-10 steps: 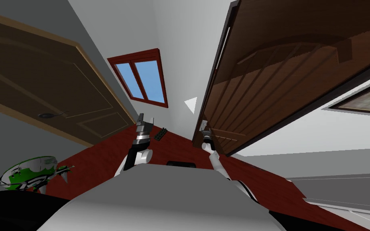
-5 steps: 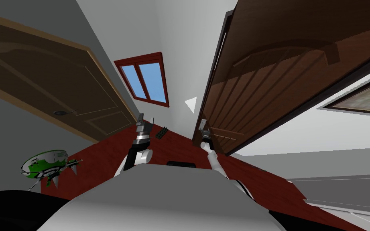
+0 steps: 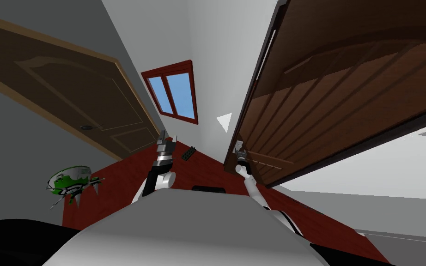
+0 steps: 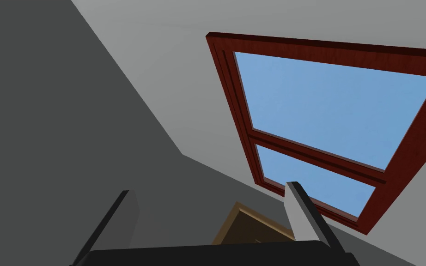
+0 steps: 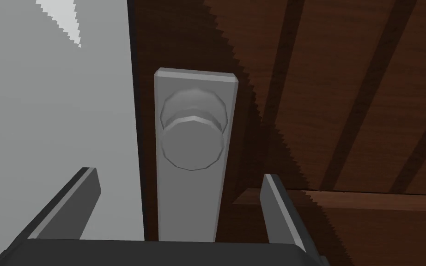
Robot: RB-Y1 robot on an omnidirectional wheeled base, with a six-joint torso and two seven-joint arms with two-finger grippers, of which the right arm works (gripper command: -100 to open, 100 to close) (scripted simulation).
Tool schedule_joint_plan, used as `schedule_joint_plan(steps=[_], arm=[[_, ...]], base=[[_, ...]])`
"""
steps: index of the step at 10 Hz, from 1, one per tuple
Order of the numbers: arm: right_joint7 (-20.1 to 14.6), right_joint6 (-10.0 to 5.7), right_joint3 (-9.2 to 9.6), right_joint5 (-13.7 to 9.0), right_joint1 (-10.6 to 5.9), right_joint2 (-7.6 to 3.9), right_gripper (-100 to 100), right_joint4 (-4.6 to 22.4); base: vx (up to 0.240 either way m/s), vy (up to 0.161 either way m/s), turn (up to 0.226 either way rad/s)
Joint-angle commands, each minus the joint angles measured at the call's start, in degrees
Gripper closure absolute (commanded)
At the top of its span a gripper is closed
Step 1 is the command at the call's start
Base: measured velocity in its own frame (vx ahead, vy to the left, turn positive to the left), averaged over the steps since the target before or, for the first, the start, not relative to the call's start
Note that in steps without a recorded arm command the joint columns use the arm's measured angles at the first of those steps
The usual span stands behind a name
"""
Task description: Pull the door open
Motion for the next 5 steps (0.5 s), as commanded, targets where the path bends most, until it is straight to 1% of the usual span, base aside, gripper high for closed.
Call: schedule_joint_plan(steps=[1, 2, 3, 4, 5], arm=[[-1.89, -0.49, -0.85, -0.66, 0.82, -2.28, -100, 0.32], [-2.44, -0.59, -1.08, -0.86, 1.07, -3.01, -100, 0.41], [-3.36, -0.77, -1.45, -1.18, 1.48, -4.22, -100, 0.56], [-4.03, -0.9, -1.73, -1.42, 1.78, -5.1, -100, 0.66], [-3.33, -0.79, -1.56, -1.22, 1.81, -4.24, -100, 0.28]], base=[[0.193, 0.027, 0.2], [0.186, 0.019, 0.112], [0.179, 0.005, 0.135], [0.16, -0.015, 0.12], [0.067, -0.012, 0.021]])
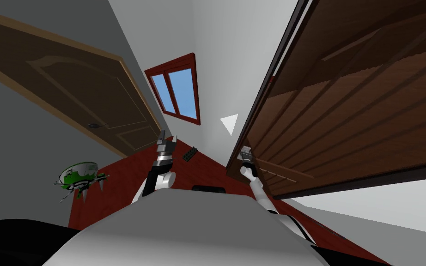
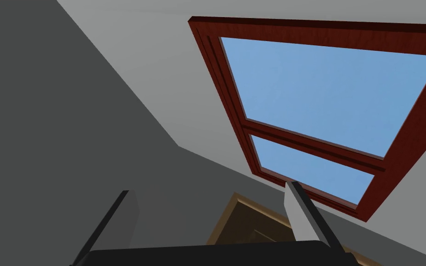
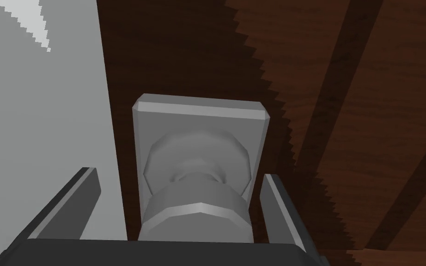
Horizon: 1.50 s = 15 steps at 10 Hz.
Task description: Pull the door open
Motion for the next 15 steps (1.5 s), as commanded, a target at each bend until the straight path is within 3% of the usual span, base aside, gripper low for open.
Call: schedule_joint_plan(steps=[1, 6, 15], arm=[[0.11, 0.06, 0.04, 0.02, 0.0, 0.06, 100, -0.02], [0.11, 0.06, 0.04, 0.02, 0.0, 0.06, 100, -0.02], [-7.3, 0.28, 6.36, -0.31, 3.17, -5.59, 100, -3.47]], base=[[-0.008, -0.001, -0.042], [-0.012, -0.002, 0.004], [-0.232, -0.068, 0.159]])
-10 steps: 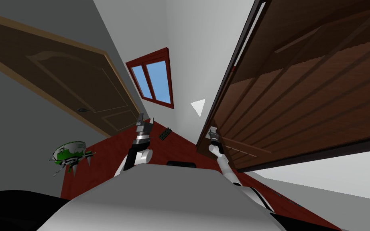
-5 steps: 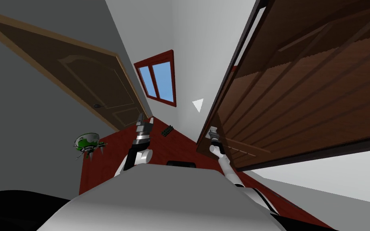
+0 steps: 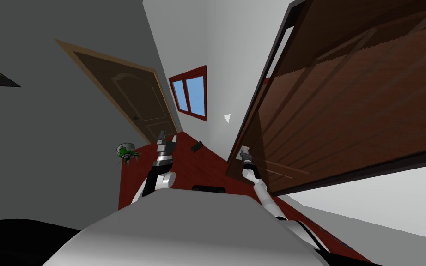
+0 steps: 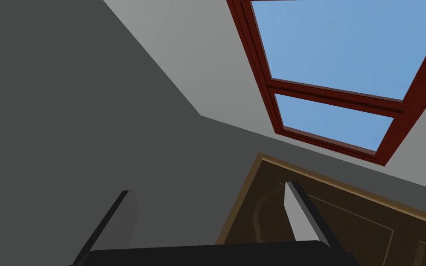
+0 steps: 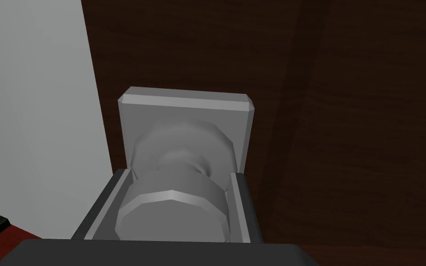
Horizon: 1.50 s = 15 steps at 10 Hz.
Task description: Pull the door open
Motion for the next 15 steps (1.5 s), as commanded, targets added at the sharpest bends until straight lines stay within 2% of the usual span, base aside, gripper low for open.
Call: schedule_joint_plan(steps=[1, 2, 3, 4, 9, 11, 12, 13, 14, 15], arm=[[-1.21, -0.15, 0.93, -0.02, 0.27, -0.8, 100, -0.42], [-0.69, -0.02, 0.62, 0.01, 0.13, -0.48, 100, -0.21], [-1.78, -0.1, 2.06, 0.21, 0.77, -1.23, 100, -0.89], [-2.0, -0.15, 2.35, 0.25, 0.88, -1.43, 100, -1.07], [-5.1, -0.86, 6.27, 0.83, 2.43, -4.08, 100, -3.61], [-5.94, -1.05, 7.33, 0.98, 2.85, -4.8, 100, -4.3], [-5.65, -0.97, 7.05, 0.96, 2.58, -4.56, 100, -3.73], [-6.02, -0.98, 8.77, 1.42, 3.64, -4.96, 100, -5.43], [-6.02, -0.98, 8.77, 1.42, 3.64, -4.96, 100, -5.43], [-6.16, -1.02, 9.61, 1.66, 4.16, -5.22, 100, -6.46]], base=[[-0.249, -0.044, 0.102], [-0.109, -0.012, 0.027], [-0.181, -0.042, 0.122], [-0.229, -0.078, 0.109], [-0.229, -0.08, 0.109], [-0.214, -0.057, 0.088], [-0.091, -0.025, 0.027], [-0.042, -0.027, -0.01], [-0.031, -0.03, -0.002], [-0.019, -0.03, -0.006]])
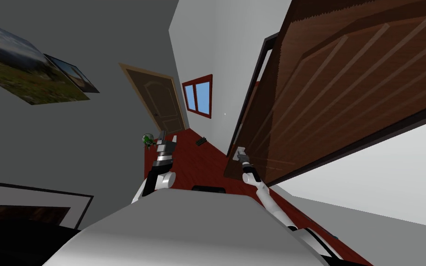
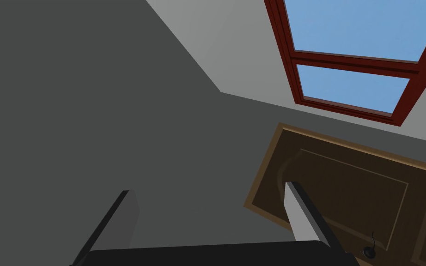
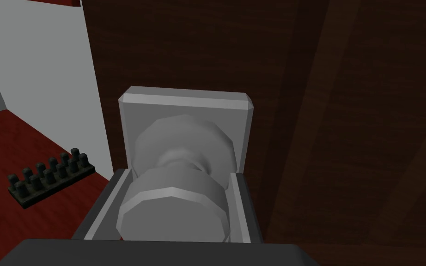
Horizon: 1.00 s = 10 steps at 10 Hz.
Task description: Pull the door open
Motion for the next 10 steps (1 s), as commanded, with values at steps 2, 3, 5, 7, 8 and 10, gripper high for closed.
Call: schedule_joint_plan(steps=[2, 3, 5, 7, 8, 10], arm=[[-0.4, 0.01, 2.14, 0.58, 0.99, -0.57, 100, -2.53], [-0.58, -0.03, 3.2, 0.89, 1.65, -0.89, 100, -3.83], [-0.76, -0.07, 4.27, 1.19, 2.32, -1.22, 100, -5.14], [-1.03, -0.13, 5.81, 1.63, 3.28, -1.7, 100, -7.03], [-1.11, -0.15, 6.29, 1.77, 3.58, -1.85, 100, -7.62], [-1.38, -0.21, 7.86, 2.22, 4.56, -2.33, 100, -9.55]], base=[[-0.037, -0.046, -0.005], [-0.06, -0.071, -0.013], [-0.079, -0.062, -0.005], [-0.082, -0.081, -0.018], [-0.112, -0.099, -0.011], [-0.144, -0.1, -0.032]])
